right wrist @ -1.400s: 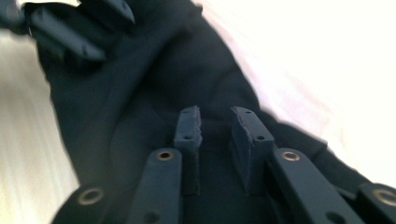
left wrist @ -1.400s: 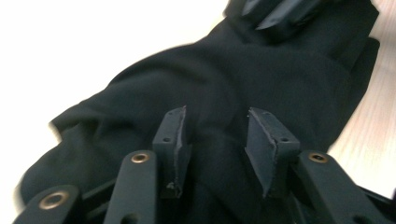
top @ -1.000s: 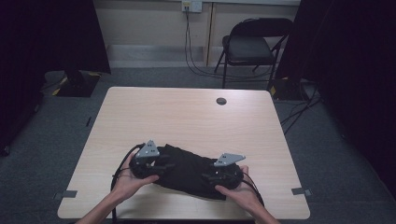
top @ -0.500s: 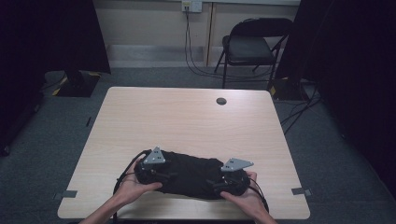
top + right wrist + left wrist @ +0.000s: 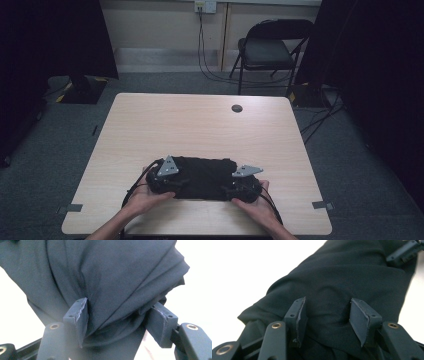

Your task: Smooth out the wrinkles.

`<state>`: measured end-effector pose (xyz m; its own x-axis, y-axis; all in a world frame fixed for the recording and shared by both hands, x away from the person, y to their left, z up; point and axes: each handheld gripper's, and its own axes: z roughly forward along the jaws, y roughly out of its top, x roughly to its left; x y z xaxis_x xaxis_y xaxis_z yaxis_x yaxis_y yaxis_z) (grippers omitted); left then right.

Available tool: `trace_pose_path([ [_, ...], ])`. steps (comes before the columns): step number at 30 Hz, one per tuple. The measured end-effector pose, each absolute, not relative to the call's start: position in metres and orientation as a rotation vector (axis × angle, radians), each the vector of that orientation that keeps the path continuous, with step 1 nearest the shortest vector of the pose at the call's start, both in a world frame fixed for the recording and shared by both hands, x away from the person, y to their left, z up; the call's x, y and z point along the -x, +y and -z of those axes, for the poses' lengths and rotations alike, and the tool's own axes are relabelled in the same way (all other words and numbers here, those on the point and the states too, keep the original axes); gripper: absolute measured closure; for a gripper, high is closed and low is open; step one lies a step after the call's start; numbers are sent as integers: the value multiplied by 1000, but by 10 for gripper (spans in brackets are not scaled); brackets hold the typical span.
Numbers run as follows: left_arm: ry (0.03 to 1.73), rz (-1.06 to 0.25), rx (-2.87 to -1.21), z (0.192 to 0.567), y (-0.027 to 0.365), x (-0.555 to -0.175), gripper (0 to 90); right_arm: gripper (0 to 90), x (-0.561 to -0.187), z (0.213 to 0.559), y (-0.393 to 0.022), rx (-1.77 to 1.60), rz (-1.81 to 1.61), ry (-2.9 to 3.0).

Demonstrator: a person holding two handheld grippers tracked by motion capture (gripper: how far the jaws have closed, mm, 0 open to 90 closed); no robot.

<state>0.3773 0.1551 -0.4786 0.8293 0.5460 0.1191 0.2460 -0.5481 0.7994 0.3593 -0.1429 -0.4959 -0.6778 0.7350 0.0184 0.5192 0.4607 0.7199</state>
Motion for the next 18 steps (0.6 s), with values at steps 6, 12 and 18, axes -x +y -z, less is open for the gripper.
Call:
trace_pose_path([
  [6, 561, -464, -2098, 474, 161, -377, 449, 375, -365, 497, -146, -1121, -1046, 2370],
  [12, 680, -391, -2008, 456, 182, -366, 408, 275, -367, 495, -152, -1140, -1100, 2377],
  [18, 705, -375, -1999, 450, 188, -363, 393, 228, -365, 481, -158, -1148, -1186, 2340],
])
